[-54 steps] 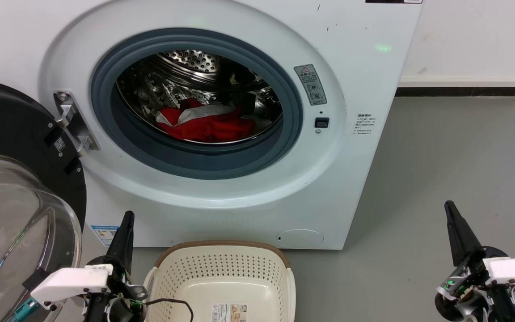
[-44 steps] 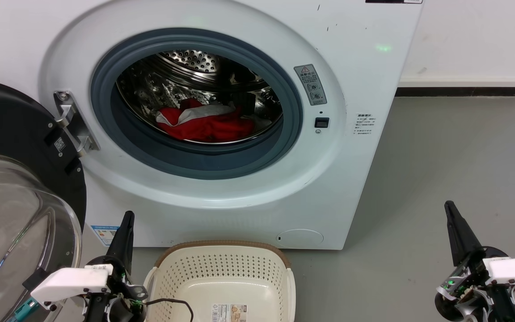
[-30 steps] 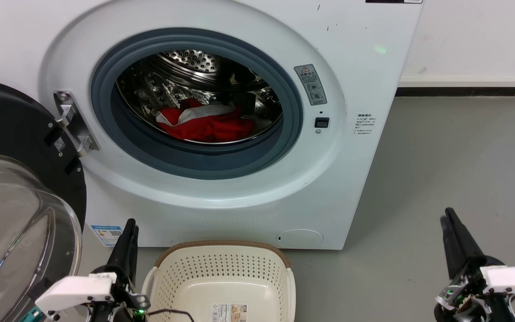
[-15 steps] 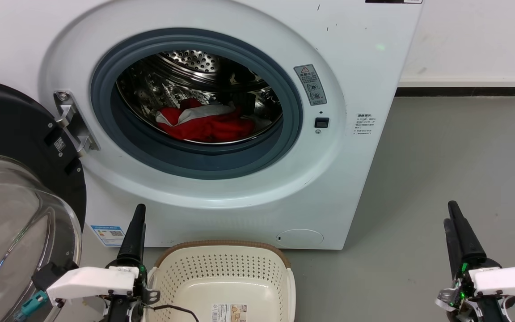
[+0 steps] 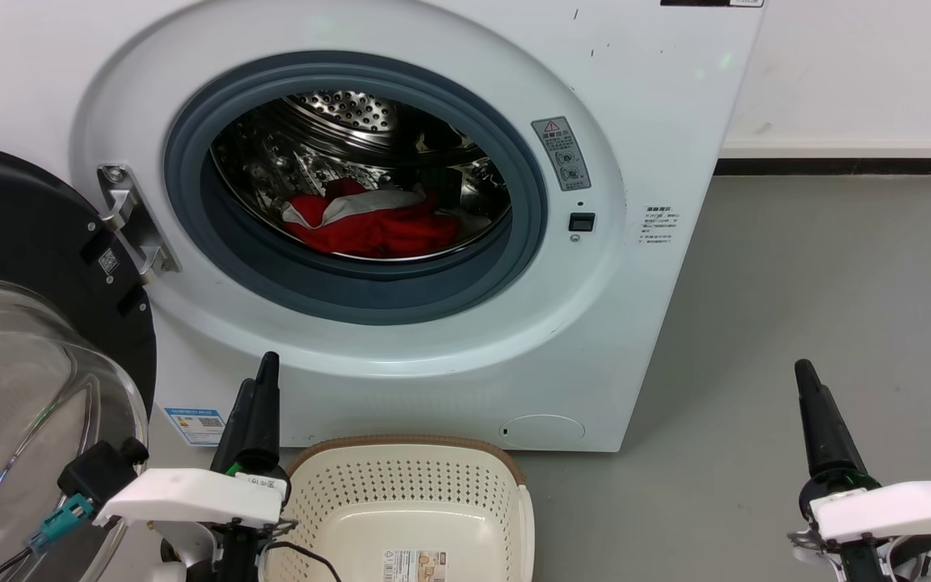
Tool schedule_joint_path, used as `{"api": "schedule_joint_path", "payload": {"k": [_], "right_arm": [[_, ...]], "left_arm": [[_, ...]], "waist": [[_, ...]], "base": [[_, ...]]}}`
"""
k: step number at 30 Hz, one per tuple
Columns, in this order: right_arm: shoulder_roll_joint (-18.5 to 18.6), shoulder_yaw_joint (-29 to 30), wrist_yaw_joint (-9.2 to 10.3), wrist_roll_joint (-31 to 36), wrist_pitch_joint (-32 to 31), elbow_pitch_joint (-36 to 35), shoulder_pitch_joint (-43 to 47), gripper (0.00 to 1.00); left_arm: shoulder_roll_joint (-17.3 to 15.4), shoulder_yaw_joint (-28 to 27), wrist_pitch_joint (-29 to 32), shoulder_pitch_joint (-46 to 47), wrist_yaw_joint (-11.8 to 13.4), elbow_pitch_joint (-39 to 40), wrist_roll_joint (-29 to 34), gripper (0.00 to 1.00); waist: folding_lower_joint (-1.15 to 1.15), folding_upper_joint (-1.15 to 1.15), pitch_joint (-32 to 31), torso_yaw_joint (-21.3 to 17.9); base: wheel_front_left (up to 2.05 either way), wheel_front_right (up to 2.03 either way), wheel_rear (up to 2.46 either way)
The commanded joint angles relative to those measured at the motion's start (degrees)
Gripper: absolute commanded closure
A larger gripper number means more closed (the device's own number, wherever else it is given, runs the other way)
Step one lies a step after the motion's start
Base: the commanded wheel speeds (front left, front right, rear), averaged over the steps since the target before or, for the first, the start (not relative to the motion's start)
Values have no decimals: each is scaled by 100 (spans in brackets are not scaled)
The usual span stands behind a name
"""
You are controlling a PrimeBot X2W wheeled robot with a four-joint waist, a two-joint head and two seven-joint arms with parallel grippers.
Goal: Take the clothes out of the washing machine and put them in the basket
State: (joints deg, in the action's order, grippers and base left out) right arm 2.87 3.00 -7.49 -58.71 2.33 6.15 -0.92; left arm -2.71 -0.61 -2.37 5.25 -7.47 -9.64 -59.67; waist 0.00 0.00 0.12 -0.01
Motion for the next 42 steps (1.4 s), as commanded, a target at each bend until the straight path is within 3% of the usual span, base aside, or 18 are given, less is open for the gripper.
{"api": "schedule_joint_path", "payload": {"k": [1, 17, 42], "right_arm": [[8, -30, -1, 245, 60, -125, -36, 0], [7, -128, -1, 1911, 359, -140, 105, 0], [5, -203, -1, 3711, 566, -244, 222, 0]], "left_arm": [[-14, 13, -54, 162, -2, 106, 212, 0], [-16, 190, -360, 157, 68, 96, 1678, 0], [-19, 318, -736, 161, 246, -13, 3428, 0]], "waist": [[0, 0, -1, -1], [0, 0, 0, 8], [0, 0, 12, 19]], "base": [[0, 0, 0], [0, 0, 0], [0, 0, 0]]}}
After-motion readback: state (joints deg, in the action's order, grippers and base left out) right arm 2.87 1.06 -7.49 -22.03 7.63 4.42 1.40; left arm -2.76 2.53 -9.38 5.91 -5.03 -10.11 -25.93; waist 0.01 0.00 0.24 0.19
